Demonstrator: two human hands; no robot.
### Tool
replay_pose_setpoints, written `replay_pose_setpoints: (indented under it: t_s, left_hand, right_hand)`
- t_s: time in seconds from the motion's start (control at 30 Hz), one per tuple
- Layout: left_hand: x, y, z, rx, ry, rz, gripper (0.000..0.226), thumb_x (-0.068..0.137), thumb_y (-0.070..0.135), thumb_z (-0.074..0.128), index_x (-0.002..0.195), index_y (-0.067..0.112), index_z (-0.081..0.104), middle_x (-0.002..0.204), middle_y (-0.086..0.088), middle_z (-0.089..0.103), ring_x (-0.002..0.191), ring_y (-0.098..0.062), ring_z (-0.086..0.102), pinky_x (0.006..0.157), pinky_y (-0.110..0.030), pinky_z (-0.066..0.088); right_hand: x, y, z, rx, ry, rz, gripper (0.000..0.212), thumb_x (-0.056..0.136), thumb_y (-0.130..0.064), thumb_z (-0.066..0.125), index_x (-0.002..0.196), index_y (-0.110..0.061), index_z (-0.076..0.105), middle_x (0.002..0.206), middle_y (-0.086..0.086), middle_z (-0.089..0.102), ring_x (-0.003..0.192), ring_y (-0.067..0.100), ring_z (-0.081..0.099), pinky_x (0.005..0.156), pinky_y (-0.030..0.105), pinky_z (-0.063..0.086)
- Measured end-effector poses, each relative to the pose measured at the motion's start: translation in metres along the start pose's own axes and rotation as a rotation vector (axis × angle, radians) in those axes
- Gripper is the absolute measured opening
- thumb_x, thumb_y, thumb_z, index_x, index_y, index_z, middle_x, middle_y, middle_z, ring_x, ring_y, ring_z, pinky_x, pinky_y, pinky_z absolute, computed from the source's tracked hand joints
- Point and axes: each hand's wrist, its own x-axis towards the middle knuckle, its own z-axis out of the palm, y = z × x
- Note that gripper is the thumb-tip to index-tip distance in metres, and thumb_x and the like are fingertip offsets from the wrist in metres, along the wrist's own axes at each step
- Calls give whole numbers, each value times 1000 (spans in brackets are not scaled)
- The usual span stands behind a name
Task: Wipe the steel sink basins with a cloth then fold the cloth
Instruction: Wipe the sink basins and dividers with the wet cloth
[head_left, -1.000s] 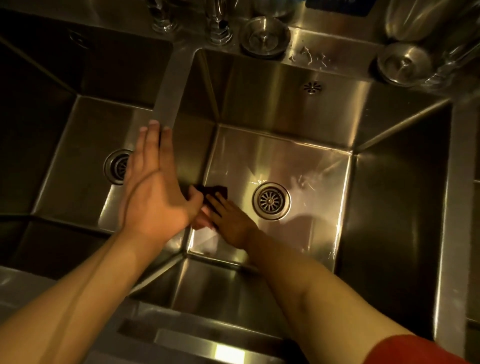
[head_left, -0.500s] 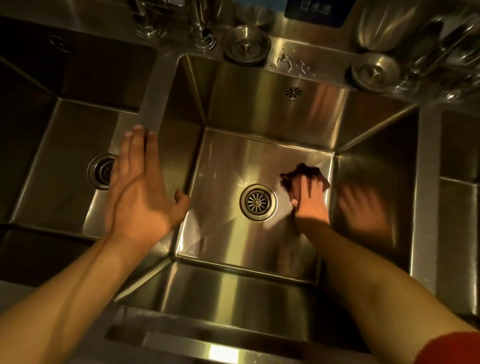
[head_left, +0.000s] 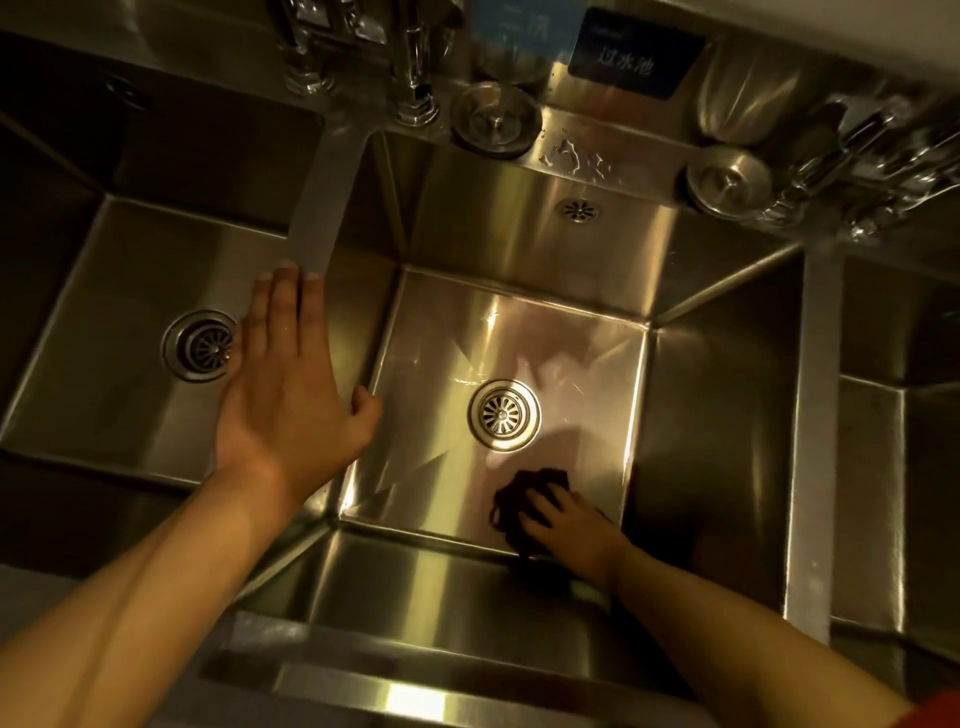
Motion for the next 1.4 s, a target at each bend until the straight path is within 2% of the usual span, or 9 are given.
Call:
replay_pose_setpoints:
  t_s: [0.1,0.27,0.47,0.6,0.83,0.9,1.0,1.23,1.4]
  left_hand:
    - [0,-1,1,14,-8,6,110,82,44,69,164,7,6,172,-15,5,160,-29,0,126,-51,17]
    - [1,1,2,60,-4,-11,109,82,45,67,164,5,7,172,-17,5,160,-31,2,126,-52,18]
    - [1,0,8,37,46,-30,113,79,45,71,164,12,6,173,-9,5,160,-23,-3,127,-46,16]
    - [-1,-6,14,-27,82,-1,117,73,45,74,164,14,8,172,-7,5,160,-23,1,126,-44,12]
    - [1,-6,15,15,119,16,113,70,51,62,163,11,10,170,-14,13,159,-30,9,125,-48,21]
    - [1,-6,15,13,125,17,112,71,50,62,162,11,10,170,-13,13,159,-29,9,125,-47,20]
    - [1,-6,15,19,125,24,113,71,49,64,162,10,11,170,-14,13,159,-30,9,126,-48,21]
    - [1,-7,15,9,123,21,113,72,48,64,163,11,10,170,-14,13,159,-30,10,127,-45,17]
    - [-1,-6,12,-26,77,-6,115,73,44,72,164,11,9,172,-11,8,160,-26,3,127,-42,11]
  right_hand:
    - [13,-8,-17,-79,33,-164,69,93,-17,65,153,-23,30,161,18,25,144,47,28,113,61,35]
    - [44,-7,-49,-46,13,-272,95,78,-36,82,155,-26,26,157,15,27,142,41,29,103,58,45]
    - [83,-59,-68,306,318,-42,82,79,-42,78,148,-27,38,144,6,40,124,29,45,94,43,51]
    - [120,-90,-104,425,394,55,75,78,-37,78,143,-25,42,142,7,40,126,32,43,93,45,51]
    - [155,-80,-140,356,524,116,55,93,-36,62,145,-26,46,149,6,40,130,31,43,102,43,40]
    - [157,-59,-141,342,543,130,55,102,-35,49,155,-28,37,161,5,30,141,31,34,108,42,37]
    - [149,-16,-145,357,507,208,70,102,-37,50,163,-25,18,170,7,10,154,32,14,122,45,22]
    - [104,99,-140,443,516,617,67,108,-38,35,164,-14,7,170,16,-1,156,37,3,125,41,12]
    - [65,130,-113,703,547,888,73,107,-32,42,163,-8,1,169,19,-6,156,38,-3,126,42,5]
